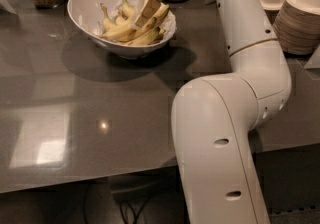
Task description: Pick banana from white bowl
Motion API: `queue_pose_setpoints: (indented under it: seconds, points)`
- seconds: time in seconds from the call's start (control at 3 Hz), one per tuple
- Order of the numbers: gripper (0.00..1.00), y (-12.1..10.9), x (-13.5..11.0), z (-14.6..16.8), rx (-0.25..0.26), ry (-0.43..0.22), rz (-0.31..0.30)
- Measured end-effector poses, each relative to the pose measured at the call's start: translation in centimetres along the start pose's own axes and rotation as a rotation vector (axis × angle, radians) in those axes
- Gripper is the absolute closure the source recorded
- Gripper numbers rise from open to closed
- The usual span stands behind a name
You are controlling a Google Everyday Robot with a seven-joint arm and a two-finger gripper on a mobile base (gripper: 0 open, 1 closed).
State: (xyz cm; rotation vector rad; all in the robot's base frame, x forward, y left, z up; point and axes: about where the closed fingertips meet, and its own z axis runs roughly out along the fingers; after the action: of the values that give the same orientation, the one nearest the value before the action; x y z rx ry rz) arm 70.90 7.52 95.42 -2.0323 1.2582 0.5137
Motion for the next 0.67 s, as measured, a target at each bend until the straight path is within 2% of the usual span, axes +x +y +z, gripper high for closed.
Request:
queue_pose_setpoints:
  seconds: [0.67]
  points:
    - [0.34, -0.83, -0.02, 1.61, -0.029, 0.156, 0.001]
